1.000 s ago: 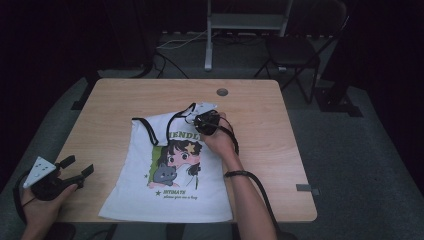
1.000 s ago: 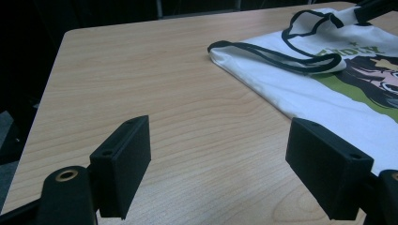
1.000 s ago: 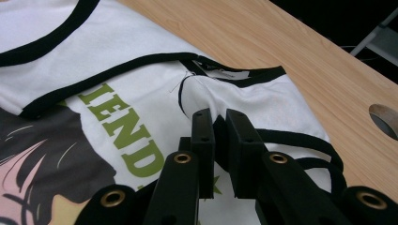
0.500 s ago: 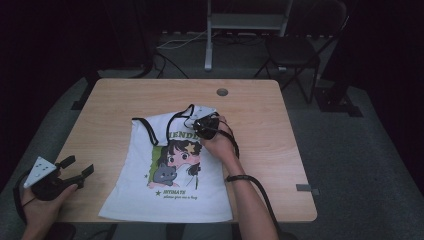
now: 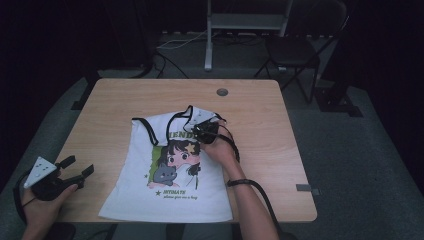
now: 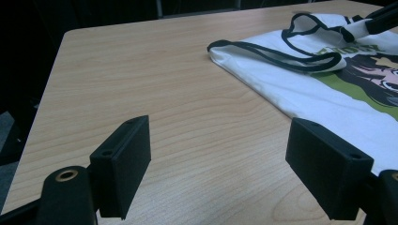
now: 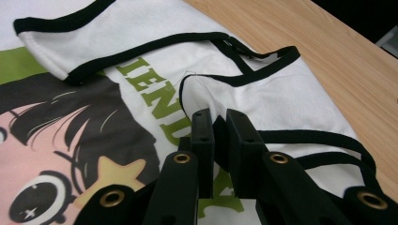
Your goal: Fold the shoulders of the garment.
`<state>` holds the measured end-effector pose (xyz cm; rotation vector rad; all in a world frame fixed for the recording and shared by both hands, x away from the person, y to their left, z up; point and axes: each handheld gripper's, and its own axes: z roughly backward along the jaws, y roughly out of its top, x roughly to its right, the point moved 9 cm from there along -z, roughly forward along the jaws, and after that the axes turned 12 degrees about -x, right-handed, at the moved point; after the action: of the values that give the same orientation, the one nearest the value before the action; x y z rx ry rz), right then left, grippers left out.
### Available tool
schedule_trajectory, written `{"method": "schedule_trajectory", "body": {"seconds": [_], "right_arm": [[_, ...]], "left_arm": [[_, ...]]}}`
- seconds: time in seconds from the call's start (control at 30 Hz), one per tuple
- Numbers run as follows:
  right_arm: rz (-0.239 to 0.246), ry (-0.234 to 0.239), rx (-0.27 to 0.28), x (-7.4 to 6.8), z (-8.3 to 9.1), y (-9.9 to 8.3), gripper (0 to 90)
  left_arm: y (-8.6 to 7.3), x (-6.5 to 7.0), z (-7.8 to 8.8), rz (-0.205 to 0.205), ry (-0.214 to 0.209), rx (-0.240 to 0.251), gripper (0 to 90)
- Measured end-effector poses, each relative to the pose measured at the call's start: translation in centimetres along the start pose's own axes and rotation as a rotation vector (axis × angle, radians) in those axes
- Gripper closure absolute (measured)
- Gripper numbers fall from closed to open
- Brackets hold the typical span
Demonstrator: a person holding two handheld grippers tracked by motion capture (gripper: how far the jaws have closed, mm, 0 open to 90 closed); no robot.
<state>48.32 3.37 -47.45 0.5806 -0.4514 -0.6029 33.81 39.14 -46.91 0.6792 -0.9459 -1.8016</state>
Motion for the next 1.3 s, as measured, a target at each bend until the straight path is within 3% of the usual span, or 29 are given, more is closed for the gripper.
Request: {"method": "schedule_trajectory", "body": {"seconds": [0.73, 1.0, 1.3], "right_arm": [[0.064, 0.057, -0.014, -3.2, 0.7, -1.5, 81.8], [0.121, 0.063, -0.028, -4.3, 1.2, -2.1, 81.6], [0.146, 0.079, -0.031, -5.2, 1.6, -2.5, 81.1]], "left_arm": [[0.0, 0.0, 0.0, -0.005, 0.004, -0.004, 22.2], [0.0, 0.0, 0.0, -0.005, 0.006, -0.004, 22.2], [0.0, 0.0, 0.0, -0.003, 0.004, -0.006, 22.2]]}}
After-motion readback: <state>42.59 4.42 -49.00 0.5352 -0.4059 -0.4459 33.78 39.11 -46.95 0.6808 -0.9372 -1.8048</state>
